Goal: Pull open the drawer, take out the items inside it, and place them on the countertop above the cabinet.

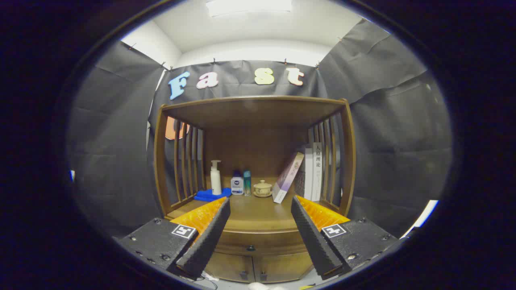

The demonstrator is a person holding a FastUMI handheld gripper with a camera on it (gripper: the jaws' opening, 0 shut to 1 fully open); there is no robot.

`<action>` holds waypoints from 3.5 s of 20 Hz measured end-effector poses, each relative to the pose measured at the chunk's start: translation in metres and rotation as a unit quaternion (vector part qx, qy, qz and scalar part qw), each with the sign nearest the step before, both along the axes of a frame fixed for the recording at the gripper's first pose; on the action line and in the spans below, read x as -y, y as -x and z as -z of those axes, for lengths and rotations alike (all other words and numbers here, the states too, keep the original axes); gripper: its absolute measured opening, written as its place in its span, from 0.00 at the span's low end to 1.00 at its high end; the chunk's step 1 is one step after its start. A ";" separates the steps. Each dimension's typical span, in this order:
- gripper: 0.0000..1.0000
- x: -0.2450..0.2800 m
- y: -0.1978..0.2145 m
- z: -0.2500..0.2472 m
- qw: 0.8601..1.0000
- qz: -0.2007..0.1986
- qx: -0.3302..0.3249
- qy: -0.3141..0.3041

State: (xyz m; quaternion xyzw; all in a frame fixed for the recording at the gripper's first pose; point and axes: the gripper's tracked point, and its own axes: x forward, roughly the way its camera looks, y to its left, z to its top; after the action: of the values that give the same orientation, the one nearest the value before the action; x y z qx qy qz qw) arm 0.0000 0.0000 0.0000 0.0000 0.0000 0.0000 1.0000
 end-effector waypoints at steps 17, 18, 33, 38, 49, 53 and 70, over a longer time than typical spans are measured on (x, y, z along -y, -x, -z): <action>0.99 -0.001 0.012 -0.033 0.999 0.017 0.028 0.000; 0.98 -0.003 0.011 -0.032 1.000 0.016 0.027 -0.001; 0.99 -0.021 -0.063 0.136 0.999 0.007 -0.049 0.022; 0.99 -0.016 -0.086 0.179 0.998 0.011 -0.068 0.013; 0.58 -0.021 -0.121 0.242 0.992 0.014 -0.122 -0.004; 0.36 -0.017 -0.121 0.244 0.992 0.030 -0.120 -0.012; 0.24 -0.015 -0.089 0.243 0.989 0.026 -0.147 -0.002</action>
State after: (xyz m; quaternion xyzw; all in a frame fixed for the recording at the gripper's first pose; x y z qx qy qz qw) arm 0.0894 0.0151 -0.2434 0.0018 0.1465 -0.0264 0.9889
